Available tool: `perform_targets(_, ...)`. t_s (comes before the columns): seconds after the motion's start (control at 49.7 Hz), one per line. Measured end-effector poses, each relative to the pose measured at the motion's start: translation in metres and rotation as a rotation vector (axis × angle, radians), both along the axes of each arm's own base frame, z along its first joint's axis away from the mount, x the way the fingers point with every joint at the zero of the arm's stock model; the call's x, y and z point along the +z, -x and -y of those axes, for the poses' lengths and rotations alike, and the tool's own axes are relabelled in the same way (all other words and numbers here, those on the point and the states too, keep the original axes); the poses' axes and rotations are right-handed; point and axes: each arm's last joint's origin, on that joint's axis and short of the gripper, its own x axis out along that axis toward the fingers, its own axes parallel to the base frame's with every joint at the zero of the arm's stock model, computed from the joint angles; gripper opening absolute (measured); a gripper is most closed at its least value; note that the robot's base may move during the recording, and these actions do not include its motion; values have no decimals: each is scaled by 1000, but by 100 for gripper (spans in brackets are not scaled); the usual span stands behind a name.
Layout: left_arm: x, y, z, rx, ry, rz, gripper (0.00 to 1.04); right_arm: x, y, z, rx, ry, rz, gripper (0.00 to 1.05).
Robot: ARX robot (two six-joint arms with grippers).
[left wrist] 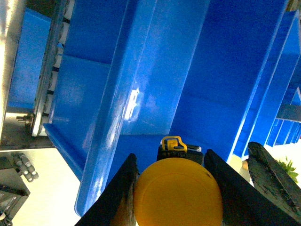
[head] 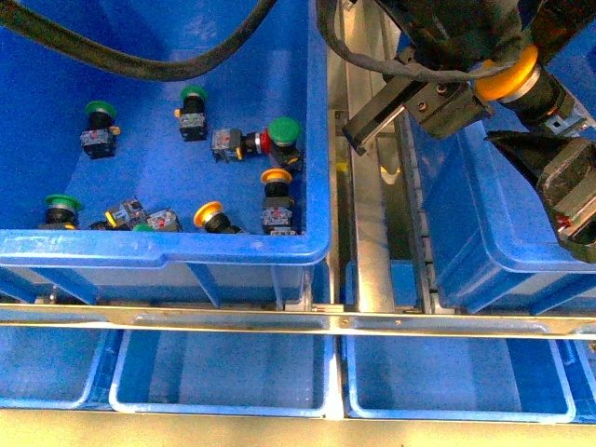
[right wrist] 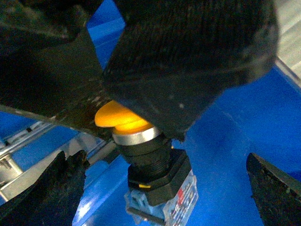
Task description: Pick red and yellow buttons and place in box
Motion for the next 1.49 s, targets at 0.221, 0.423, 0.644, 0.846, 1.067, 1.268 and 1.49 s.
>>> perform_targets(0.221, 0, 0, 0, 1, -5, -4, 34, -10, -8, -4, 9, 38, 6, 99)
perform_targets(0.423, 0, 0, 0, 4, -8, -4, 34, -15, -12, -2, -14, 53, 7, 99)
perform_targets(0.644, 1, -1, -1, 21, -16, 2, 34, -16, -18, 5, -45, 61, 7, 65)
perform_targets(0.846, 6, -3, 0, 41, 3, -4, 34, -16, -19, 7, -41, 71, 13, 33)
perform_targets(1.067, 7, -3, 1, 53, -4, 10, 40, -15, -20, 8, -37, 80, 26, 29)
perform_targets(1.268, 6, -3, -3, 25, -86, 134, 73, -14, -20, 12, -47, 71, 25, 28)
perform_targets(1.49, 6, -7, -29, 35, -97, 175, 96, -12, -20, 12, -28, 62, 35, 28)
